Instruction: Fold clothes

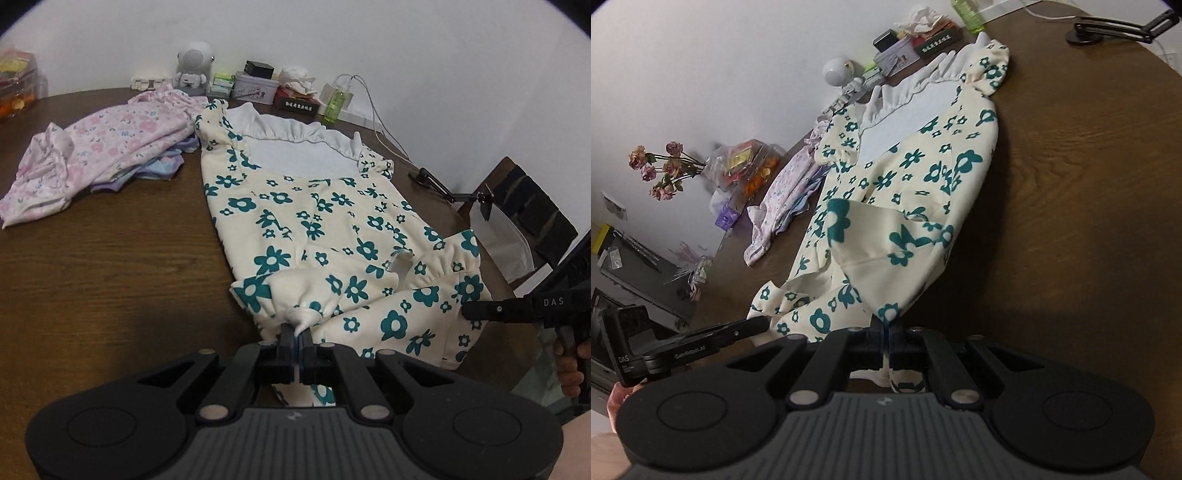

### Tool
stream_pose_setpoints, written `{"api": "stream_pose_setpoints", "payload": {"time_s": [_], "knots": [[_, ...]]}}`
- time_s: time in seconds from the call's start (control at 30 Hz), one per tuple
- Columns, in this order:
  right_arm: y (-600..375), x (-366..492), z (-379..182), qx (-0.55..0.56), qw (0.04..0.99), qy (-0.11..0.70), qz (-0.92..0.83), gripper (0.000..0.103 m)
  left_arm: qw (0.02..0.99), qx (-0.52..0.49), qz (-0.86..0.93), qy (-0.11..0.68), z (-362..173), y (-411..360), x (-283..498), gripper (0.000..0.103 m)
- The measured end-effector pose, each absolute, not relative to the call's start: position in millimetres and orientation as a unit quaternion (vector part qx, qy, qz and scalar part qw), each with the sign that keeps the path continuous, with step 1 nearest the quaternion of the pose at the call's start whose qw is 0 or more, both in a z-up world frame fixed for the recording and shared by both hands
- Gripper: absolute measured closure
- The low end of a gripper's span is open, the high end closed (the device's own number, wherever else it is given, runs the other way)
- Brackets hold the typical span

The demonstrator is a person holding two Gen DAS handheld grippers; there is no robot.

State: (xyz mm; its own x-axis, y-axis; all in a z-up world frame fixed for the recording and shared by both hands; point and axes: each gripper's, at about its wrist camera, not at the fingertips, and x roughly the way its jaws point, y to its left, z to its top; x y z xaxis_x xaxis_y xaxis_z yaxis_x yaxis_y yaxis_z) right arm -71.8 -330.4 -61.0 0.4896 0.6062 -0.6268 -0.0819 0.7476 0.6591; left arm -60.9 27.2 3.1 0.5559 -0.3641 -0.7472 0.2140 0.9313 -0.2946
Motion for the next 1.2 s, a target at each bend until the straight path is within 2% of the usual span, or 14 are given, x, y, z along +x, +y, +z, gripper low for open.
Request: {"api": "stream_pose_setpoints", "payload": {"time_s": [0.07, 0.1, 0.13, 0.17, 0.37, 0.47, 0.67, 0.7, 0.73, 0.77, 0.87, 0.97, 1.07, 1.2], "knots": [[-336, -77, -65, 0.288, 0.809, 0.471, 0.204, 0.095, 0.869, -0.082, -0.168, 0.457, 3, 33, -68, 0.087], [-335, -78, -71, 0.283, 0.803, 0.485, 0.2, 0.086, 0.865, -0.082, -0.172, 0.465, 3, 37, -72, 0.082], [-334, -80, -74, 0.274, 0.801, 0.495, 0.196, 0.07, 0.862, -0.086, -0.18, 0.466, 4, 39, -73, 0.073], [-334, -82, -74, 0.265, 0.803, 0.498, 0.192, 0.064, 0.865, -0.087, -0.184, 0.459, 8, 43, -72, 0.07], [-354, -83, -35, 0.236, 0.86, 0.419, 0.17, 0.05, 0.893, -0.041, -0.188, 0.407, 39, 57, -49, 0.051], [-347, -70, -18, 0.196, 0.887, 0.382, 0.172, 0.05, 0.885, 0.036, -0.208, 0.416, 34, 33, -23, 0.05], [-296, -31, -39, 0.109, 0.879, 0.415, 0.207, 0.055, 0.85, 0.198, -0.217, 0.437, 3, -15, 19, 0.052], [-293, -28, -45, 0.101, 0.875, 0.424, 0.213, 0.07, 0.848, 0.207, -0.211, 0.441, -3, -16, 23, 0.056], [-289, -25, -50, 0.093, 0.87, 0.432, 0.219, 0.088, 0.845, 0.215, -0.205, 0.444, -8, -17, 26, 0.07], [-289, -26, -54, 0.085, 0.866, 0.44, 0.221, 0.091, 0.843, 0.222, -0.199, 0.447, -14, -17, 29, 0.075], [-295, -30, -64, 0.065, 0.858, 0.461, 0.216, 0.092, 0.846, 0.216, -0.2, 0.446, -14, -8, 29, 0.086], [-306, -35, -61, 0.092, 0.858, 0.453, 0.223, 0.087, 0.849, 0.209, -0.194, 0.445, -12, 0, 27, 0.083], [-314, -39, -44, 0.111, 0.884, 0.397, 0.222, 0.073, 0.852, 0.205, -0.194, 0.44, -12, 3, 26, 0.082], [-286, -25, -43, -0.012, 0.902, 0.384, 0.196, 0.073, 0.853, 0.219, -0.191, 0.434, -14, -1, 25, 0.082]]}}
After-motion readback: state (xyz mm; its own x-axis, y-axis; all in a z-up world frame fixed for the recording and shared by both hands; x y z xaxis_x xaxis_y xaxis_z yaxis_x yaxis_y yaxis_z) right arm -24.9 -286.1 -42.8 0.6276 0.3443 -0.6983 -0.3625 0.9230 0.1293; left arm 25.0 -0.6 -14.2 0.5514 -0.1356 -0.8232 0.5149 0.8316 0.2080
